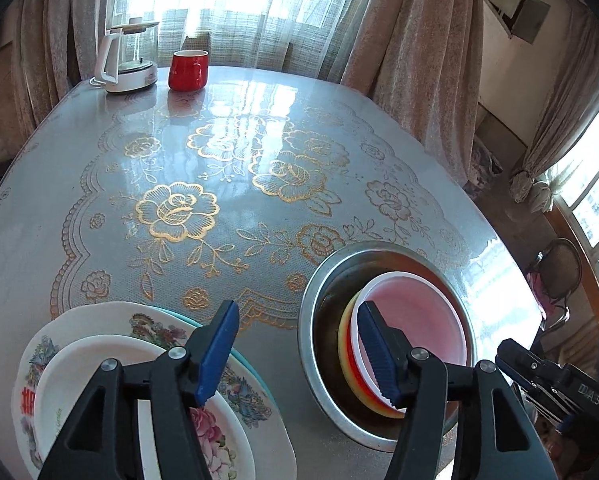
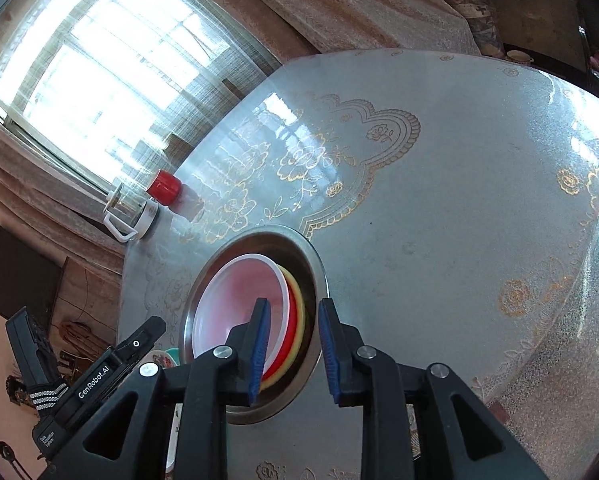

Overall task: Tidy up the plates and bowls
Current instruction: 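Lower the red-and-pink bowl into the yellow bowl and open the right gripper, then grasp the steel bowl rim with both grippers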

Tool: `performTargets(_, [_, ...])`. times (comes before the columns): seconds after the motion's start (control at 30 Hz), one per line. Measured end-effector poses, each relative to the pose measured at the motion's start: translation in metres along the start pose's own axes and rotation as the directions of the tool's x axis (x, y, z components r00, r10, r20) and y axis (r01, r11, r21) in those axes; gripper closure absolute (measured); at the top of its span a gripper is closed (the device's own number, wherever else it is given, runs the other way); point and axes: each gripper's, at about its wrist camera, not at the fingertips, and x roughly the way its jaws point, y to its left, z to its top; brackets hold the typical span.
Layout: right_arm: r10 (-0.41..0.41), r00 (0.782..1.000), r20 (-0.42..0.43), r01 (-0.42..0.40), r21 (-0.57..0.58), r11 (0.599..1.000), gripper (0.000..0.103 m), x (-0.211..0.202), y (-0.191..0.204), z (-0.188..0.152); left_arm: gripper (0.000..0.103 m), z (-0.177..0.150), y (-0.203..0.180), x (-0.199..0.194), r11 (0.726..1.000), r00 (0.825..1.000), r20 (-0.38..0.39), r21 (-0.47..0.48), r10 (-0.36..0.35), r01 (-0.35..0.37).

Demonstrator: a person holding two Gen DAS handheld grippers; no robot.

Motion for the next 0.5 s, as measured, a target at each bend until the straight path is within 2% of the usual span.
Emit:
performTargets(0.17, [-0.019, 1.000, -0.005, 0.019, 0.019, 1.000, 0.073, 0.000, -0.010, -0.003, 0.042, 0.001, 0.012, 0.009, 0.996, 0.996, -0.057, -0.062, -0.069, 0.066])
performTargets(0.3, [-0.030, 0.999, -0.018, 0.031, 0.008, 0.999, 0.074, 0.004, -0.010, -0.006, 0.055, -0.001, 0.012, 0.014, 0.994, 0.992, -0.084, -0.066, -0.089, 0.084])
performTargets(0.5, [-0.031, 0.999, -0.039, 0.031, 0.005, 1.000, 0.074, 0.011, -0.010, -0.009, 0.063, -0.004, 0.008, 0.018, 0.992, 0.987, -0.106, -0.066, -0.117, 0.110])
